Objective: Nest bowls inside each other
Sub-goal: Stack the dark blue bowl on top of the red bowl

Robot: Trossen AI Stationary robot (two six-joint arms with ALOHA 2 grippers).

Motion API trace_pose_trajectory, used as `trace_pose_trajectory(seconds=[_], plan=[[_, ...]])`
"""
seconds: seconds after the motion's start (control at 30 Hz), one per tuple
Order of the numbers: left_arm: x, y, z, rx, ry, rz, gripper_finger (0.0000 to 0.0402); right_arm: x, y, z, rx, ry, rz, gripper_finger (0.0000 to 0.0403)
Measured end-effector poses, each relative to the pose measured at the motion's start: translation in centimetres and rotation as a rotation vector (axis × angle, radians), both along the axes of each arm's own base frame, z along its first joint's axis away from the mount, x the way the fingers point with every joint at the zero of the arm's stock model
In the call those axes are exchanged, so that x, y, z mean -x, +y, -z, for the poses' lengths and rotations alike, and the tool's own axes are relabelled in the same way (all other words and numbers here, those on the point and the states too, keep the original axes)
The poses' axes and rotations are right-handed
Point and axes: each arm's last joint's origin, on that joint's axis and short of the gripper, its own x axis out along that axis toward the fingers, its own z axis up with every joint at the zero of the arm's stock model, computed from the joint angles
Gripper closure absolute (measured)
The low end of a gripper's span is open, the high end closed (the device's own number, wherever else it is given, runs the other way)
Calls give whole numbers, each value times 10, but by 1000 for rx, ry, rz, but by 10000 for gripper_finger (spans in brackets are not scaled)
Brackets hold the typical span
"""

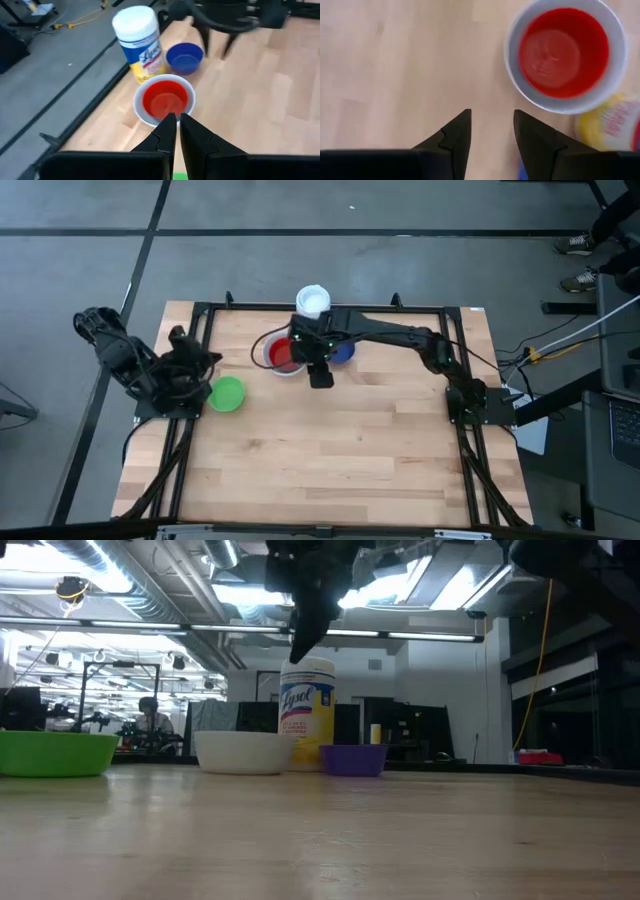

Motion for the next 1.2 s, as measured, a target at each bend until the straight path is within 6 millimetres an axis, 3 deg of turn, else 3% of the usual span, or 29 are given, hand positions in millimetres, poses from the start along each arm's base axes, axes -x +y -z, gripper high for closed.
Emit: trace_pose_trajectory(seconds=[0.1,0.27,0.33,0.57,0.87,1.2], plan=[[-3,-7,5,9,-1,9,382,4,-15,11,23,54,25,254],[-6,-19,9,23,-23,20,382,27,-43,73,-47,322,97,254],[-8,-23,10,20,-34,20,382,37,-50,87,-54,361,121,254],[-13,-29,13,37,-44,-4,382,56,-55,73,20,179,156,254],[-14,-30,13,66,-70,-32,382,77,-54,106,-51,195,147,254],[-18,-31,12,114,-107,-50,382,71,-57,112,-43,117,139,254]])
